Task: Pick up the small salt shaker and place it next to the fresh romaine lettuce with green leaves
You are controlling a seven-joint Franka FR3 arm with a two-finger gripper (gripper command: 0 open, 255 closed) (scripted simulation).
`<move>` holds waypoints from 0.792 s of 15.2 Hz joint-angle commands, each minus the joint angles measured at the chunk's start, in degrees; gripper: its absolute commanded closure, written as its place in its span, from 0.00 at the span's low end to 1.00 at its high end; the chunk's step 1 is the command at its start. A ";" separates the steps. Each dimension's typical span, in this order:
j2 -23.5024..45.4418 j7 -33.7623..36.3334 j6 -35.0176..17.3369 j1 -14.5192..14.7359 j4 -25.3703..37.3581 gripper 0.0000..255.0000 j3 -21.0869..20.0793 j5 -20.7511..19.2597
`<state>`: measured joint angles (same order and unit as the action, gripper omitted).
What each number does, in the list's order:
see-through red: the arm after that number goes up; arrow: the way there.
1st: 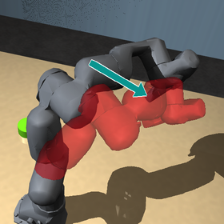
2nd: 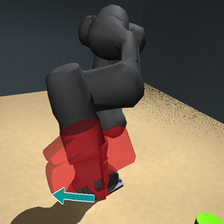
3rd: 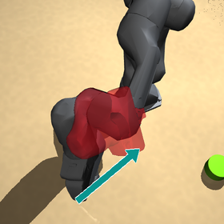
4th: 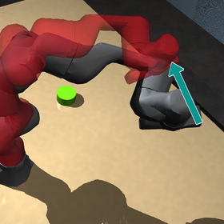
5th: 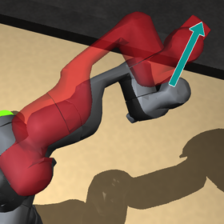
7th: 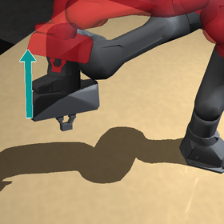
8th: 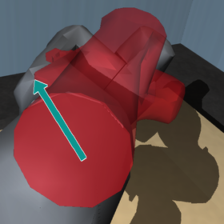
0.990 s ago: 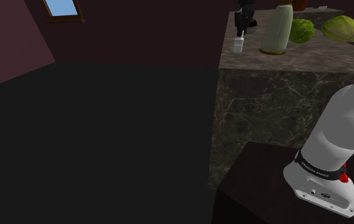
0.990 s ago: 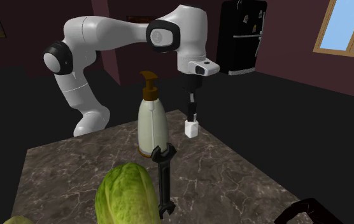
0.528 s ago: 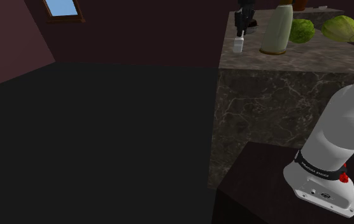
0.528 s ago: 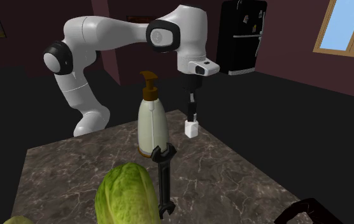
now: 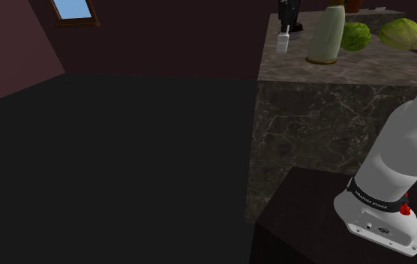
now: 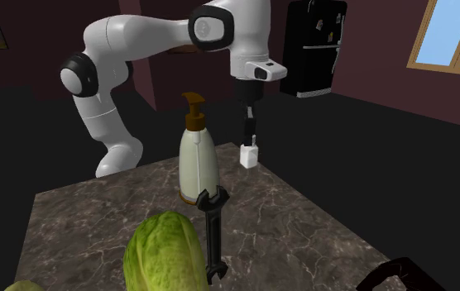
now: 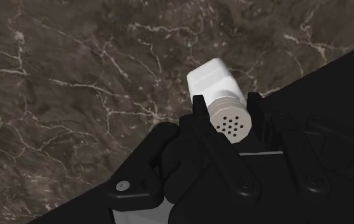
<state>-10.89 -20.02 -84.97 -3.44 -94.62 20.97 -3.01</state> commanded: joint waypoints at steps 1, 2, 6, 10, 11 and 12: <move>0.69 -0.10 1.59 0.04 2.22 1.00 0.05 0.23; 1.06 -0.20 2.43 0.05 3.40 1.00 0.10 0.35; 2.73 -0.64 5.87 0.02 8.42 1.00 0.38 0.89; 4.77 -1.19 9.50 -0.10 13.96 1.00 0.77 1.59; 5.35 -1.35 10.45 -0.15 15.45 1.00 0.89 1.80; 5.96 -1.52 11.41 -0.22 16.98 1.00 1.02 2.02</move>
<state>-5.68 -21.31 -74.63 -3.59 -79.39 21.83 -1.27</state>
